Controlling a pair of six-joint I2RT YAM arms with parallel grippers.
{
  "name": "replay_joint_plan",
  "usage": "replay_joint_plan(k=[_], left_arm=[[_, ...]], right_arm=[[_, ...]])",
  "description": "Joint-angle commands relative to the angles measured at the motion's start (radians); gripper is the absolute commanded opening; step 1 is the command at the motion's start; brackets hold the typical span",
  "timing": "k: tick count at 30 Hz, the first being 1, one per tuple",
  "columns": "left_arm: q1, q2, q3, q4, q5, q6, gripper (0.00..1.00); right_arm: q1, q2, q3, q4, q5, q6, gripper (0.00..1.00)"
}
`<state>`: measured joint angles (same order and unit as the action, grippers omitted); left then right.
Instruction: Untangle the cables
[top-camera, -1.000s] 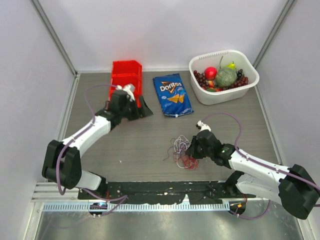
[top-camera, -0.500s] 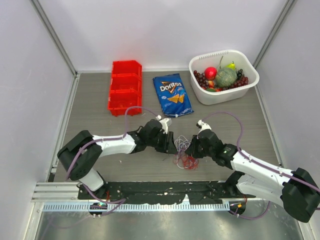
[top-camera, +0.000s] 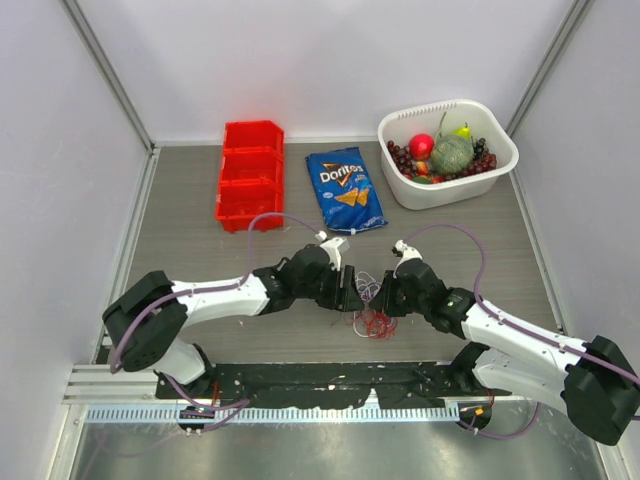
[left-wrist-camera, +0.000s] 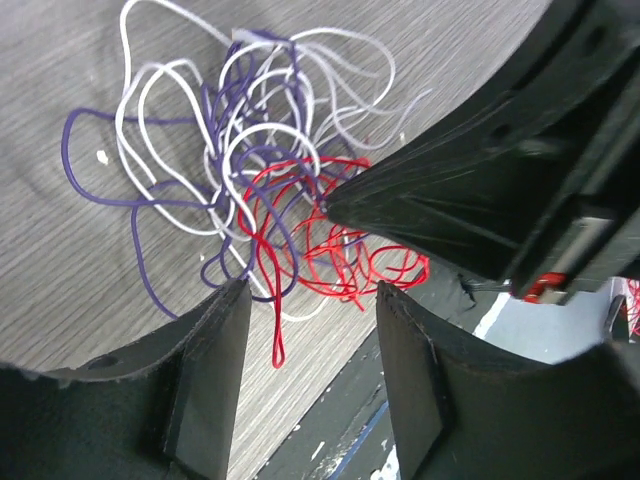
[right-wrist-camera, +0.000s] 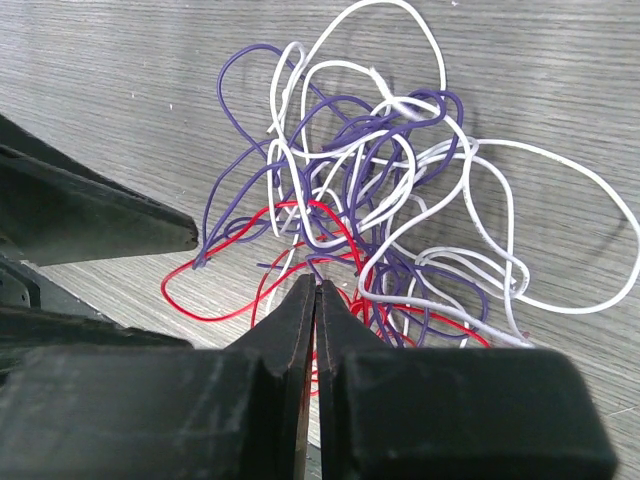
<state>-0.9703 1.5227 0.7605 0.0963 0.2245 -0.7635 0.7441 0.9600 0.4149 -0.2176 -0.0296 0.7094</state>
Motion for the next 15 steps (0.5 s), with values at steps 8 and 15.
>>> replay_joint_plan(k=[8, 15], left_arm=[[-0.110, 0.050, 0.054, -0.053, -0.102, -0.037, 0.49], [-0.140, 0.013, 0.079, -0.093, -0.142, -0.013, 0.09]], right_arm=[[-0.003, -0.010, 0.005, 0.029, -0.012, -0.007, 0.08], [-0.003, -0.004, -0.001, 0.040, -0.024, -0.002, 0.08]])
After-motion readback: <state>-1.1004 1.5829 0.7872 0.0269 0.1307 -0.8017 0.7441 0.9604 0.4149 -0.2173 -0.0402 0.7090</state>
